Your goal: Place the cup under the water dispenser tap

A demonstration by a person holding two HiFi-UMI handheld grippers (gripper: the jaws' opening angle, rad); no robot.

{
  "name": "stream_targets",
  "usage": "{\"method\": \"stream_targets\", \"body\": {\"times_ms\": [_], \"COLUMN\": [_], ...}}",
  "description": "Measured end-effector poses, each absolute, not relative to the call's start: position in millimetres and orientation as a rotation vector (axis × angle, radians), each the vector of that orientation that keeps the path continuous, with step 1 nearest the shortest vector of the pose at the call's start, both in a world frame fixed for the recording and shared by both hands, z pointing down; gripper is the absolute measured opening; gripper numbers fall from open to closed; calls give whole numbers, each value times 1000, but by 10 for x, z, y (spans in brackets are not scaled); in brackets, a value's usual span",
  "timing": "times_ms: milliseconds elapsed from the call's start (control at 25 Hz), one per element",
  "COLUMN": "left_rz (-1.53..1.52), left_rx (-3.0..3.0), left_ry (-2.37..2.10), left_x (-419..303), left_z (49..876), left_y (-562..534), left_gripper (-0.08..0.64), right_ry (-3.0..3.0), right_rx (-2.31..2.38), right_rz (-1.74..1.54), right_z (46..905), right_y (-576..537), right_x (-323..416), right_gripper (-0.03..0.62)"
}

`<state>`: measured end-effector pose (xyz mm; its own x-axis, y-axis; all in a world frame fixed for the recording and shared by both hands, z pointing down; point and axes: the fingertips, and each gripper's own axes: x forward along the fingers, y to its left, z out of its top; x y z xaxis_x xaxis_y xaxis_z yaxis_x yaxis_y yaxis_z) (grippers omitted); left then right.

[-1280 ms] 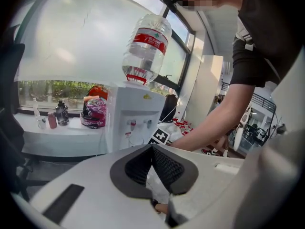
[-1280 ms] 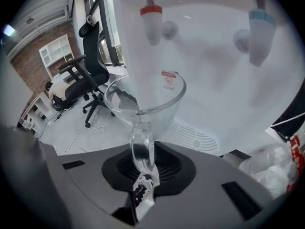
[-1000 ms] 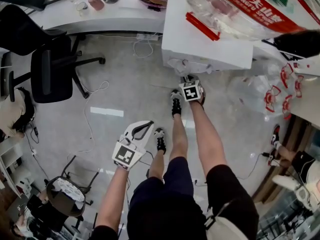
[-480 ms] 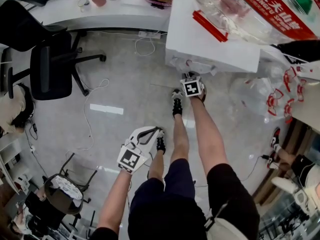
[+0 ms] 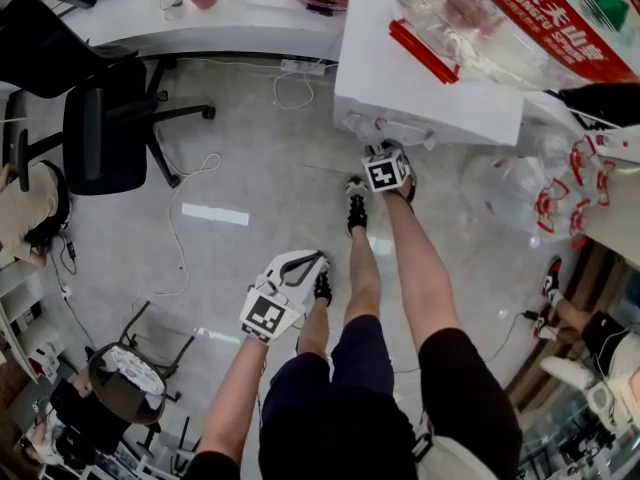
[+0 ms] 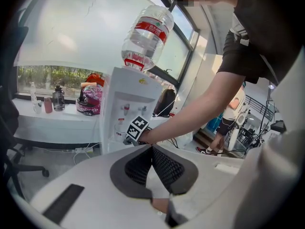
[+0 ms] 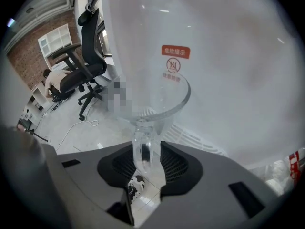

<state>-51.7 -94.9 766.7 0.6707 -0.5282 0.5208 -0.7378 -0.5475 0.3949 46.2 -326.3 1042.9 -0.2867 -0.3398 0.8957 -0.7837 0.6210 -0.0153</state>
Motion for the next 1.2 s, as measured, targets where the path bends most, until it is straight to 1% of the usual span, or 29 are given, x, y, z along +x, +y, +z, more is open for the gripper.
{"method": "stream_targets", "body": {"times_ms": [80, 200, 520, 600, 680, 880, 1080, 1200], "left_rz": [453, 446, 434, 425, 432, 452, 464, 456], "left_rx": [2284, 2290, 2302, 2308, 2318, 2346, 2392, 2406], "left_ry": [-982, -995, -1022, -1028, -1025, -1009, -999, -992], "left_x": [-512, -519, -576, -604, -614, -633, -634, -614], "left_z": [7657, 7609, 7381, 7312, 7236, 7026, 6817, 6696], "left_y": [-963, -998, -1092, -1105, -1097, -1101, -1158, -1197], "left_gripper": [0, 0, 0, 0, 0, 0, 0, 0], "right_ry": [-1876, -1897, -1877, -1878, -1884, -1898, -1955, -2016], "right_rx": [902, 905, 874, 835, 785, 703, 709, 678], "right_rz": [568, 550, 583, 585, 612, 682, 726, 682], "right_z": [10413, 10323, 10107, 10062, 9975, 9593, 9047, 8623], "right_y": [-3256, -3232, -2728, -2475, -2178, -1590, -1354, -1239], "right_x": [493, 497, 658, 683, 701, 717, 681, 614], "right_gripper": [129, 135, 132, 96, -1, -6, -6, -6]}}
